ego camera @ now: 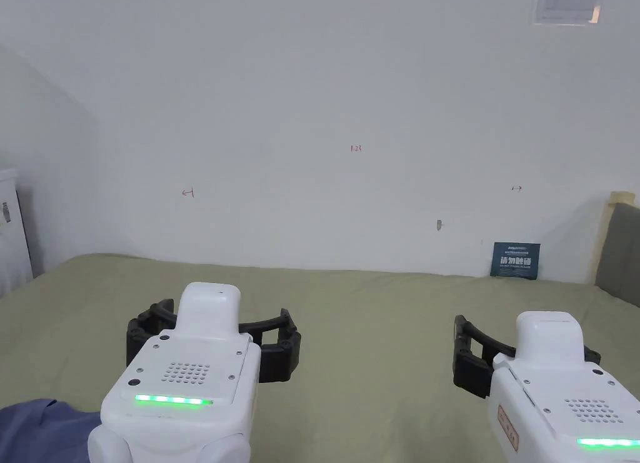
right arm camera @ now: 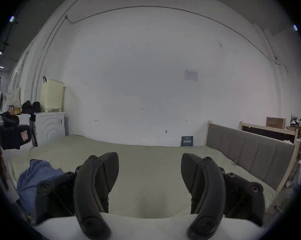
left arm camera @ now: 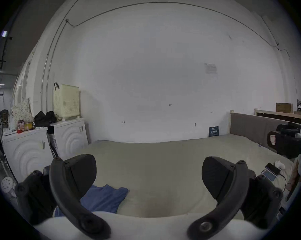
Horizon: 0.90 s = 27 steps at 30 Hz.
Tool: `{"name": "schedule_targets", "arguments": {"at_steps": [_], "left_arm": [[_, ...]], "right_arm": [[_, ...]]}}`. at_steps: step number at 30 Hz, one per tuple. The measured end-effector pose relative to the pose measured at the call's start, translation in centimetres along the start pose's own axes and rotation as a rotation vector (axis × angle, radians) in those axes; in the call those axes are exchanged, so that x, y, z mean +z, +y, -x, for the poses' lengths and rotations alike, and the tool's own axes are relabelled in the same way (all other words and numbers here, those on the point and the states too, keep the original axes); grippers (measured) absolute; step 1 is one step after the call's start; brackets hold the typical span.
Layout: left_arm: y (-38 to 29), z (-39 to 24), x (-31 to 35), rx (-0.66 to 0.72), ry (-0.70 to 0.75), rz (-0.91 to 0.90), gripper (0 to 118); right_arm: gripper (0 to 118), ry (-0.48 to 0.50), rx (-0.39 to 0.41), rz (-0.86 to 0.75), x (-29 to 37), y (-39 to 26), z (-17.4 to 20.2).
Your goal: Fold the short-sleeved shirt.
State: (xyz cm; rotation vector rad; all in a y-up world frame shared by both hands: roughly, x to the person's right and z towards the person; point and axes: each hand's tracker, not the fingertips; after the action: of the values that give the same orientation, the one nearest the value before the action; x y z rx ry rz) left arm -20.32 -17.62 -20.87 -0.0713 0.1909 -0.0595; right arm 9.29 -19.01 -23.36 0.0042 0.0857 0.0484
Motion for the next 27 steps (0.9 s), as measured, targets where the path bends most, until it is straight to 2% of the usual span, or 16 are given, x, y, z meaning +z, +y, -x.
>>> {"name": "schedule_targets", "arguments": {"at_steps": [11,14,15,16,17,18,19,21,24,27], "left_arm": [[0.04,0.07,0.14,0.019,-0.010,0.025,118],[-0.04,0.09,0.00,0.014,-0.011,0.031,111],[-0.06,0.05,0.06,0.008,-0.006,0.033,104],[-0.06,-0.03,0.02,-0.003,-0.001,0.035,76],[-0.08,-0.07,-0.08,-0.010,-0.006,0.044,42],[-0.13,-0.06,-0.19,-0.006,-0.004,0.047,9],[-0.22,0.03,-0.23,0.004,0.004,0.048,2],[-0.21,0.00,-0.34,0.017,-0.016,0.063,0],[-0.18,-0.10,-0.46,0.015,-0.017,0.065,0],[-0.08,-0.05,-0.43,0.015,-0.025,0.063,0]], "right_arm": [[79,-0.011,0.014,-0.006,-0.01,0.04,0.03],[76,-0.020,0.021,0.005,-0.01,0.03,-0.10],[76,-0.022,0.023,0.004,0.06,0.03,-0.12],[70,-0.019,0.026,0.003,0.14,0.07,-0.14],[55,-0.016,0.031,-0.003,0.24,0.06,-0.09],[17,-0.024,0.041,-0.016,0.23,0.09,0.07],[0,-0.081,0.062,-0.053,0.35,-0.36,0.04],[0,-0.040,0.078,-0.013,0.46,-0.20,0.14],[0,-0.059,0.098,-0.029,0.54,-0.72,0.41],[0,-0.051,0.071,-0.015,0.53,-0.06,0.41]]}}
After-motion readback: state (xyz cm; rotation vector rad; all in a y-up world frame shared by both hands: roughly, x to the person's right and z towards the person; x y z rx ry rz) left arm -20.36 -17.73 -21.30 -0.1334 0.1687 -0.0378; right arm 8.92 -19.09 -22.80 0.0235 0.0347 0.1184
